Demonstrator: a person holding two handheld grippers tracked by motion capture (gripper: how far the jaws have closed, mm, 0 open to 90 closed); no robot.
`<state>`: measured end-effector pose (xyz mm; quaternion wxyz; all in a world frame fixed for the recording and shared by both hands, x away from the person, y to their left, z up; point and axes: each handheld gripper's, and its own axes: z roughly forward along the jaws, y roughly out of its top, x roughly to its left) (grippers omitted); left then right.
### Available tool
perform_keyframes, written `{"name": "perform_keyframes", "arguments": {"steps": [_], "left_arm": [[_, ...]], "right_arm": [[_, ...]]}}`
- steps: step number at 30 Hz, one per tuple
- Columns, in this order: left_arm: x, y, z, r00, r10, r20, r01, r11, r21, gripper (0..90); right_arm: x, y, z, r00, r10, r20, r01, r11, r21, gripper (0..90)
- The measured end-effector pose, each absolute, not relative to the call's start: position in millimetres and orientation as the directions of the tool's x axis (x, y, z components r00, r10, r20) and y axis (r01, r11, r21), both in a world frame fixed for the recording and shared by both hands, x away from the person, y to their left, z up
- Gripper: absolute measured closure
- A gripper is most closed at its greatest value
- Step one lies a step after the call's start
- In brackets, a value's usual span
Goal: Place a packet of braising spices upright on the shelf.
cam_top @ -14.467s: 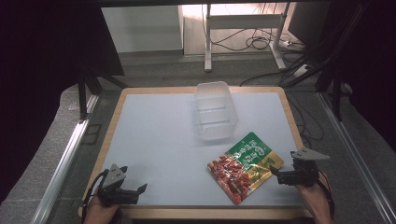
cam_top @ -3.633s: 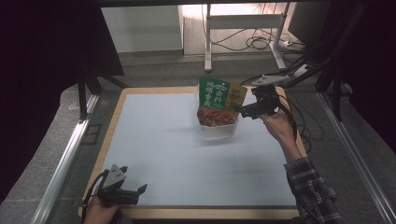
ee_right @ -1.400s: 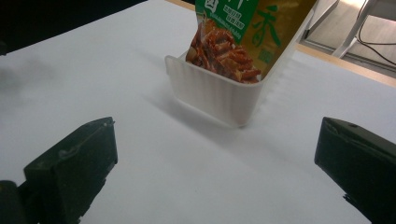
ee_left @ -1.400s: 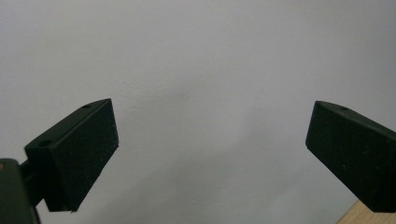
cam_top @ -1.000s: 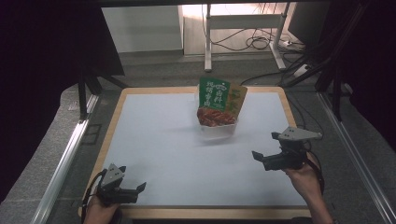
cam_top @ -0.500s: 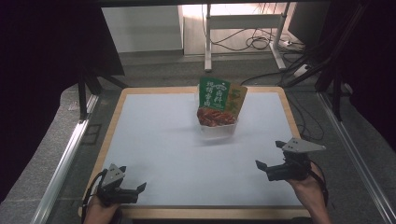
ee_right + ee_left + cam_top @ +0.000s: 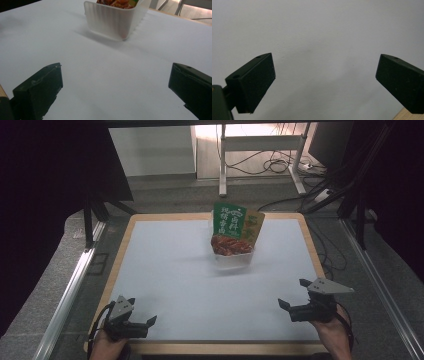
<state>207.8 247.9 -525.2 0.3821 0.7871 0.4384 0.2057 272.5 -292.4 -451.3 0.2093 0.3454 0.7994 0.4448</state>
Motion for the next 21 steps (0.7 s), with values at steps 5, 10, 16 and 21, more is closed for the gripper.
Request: {"name": "perform_keyframes", "arguments": {"steps": [5,10,16,21], "left_arm": [[207.9,247.9,-525.3,0.531,0.847,-0.012,0.533,-0.323,0.782,2.3],[207.8,247.9,-525.3,0.531,0.847,-0.011,0.534,-0.324,0.781,2.3],[207.6,248.0,-525.3,0.532,0.847,-0.01,0.532,-0.325,0.782,2.3],[207.6,248.2,-525.3,0.532,0.847,-0.012,0.532,-0.323,0.783,2.3]], "right_arm": [[268.3,-299.6,-460.8,-0.661,0.75,-0.026,0.371,0.356,0.858,0.0],[265.1,-303.1,-468.2,-0.654,0.756,-0.036,0.377,0.367,0.85,0.0],[261.2,-308.4,-480.6,-0.652,0.758,-0.025,0.393,0.366,0.843,0.0],[261.3,-308.7,-485.2,-0.651,0.759,-0.025,0.409,0.378,0.83,0.0]]}}
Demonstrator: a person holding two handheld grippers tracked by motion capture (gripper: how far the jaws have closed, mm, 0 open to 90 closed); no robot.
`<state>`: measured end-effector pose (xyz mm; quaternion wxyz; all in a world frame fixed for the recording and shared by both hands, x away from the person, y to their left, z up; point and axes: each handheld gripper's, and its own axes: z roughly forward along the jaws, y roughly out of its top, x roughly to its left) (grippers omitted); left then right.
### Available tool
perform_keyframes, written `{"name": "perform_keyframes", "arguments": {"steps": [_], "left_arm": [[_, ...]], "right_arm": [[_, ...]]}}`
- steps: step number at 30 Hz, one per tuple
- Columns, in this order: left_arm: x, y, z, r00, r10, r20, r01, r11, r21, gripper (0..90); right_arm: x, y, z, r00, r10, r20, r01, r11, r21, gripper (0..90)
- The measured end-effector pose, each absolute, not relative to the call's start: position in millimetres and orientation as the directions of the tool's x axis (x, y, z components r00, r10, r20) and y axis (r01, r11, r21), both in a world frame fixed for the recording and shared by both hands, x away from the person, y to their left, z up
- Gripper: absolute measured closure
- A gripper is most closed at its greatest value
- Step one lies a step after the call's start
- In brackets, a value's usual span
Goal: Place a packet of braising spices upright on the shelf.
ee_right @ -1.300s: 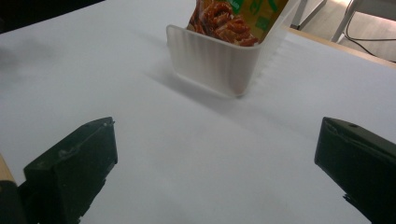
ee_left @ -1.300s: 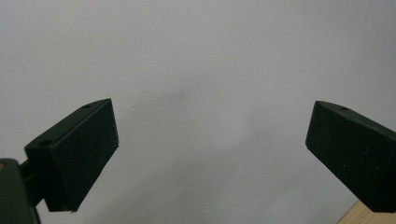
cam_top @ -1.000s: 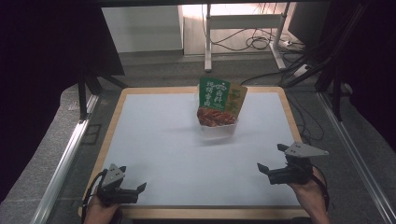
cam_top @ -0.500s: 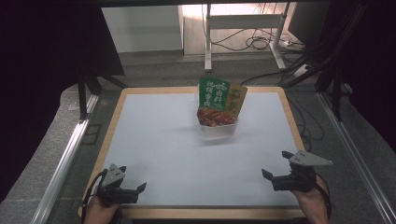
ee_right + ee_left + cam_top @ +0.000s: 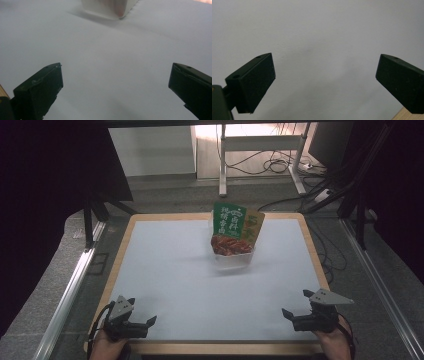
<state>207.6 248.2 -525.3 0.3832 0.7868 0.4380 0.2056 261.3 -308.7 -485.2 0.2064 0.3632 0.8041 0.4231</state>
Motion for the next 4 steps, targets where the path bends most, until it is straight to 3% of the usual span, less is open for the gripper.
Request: {"name": "perform_keyframes", "arguments": {"steps": [4], "left_arm": [[208.0,247.8,-525.0,0.533,0.846,-0.012,0.531,-0.324,0.783,2.3]], "right_arm": [[259.9,-307.0,-483.9,-0.654,0.754,-0.051,0.39,0.394,0.832,0.0]]}}
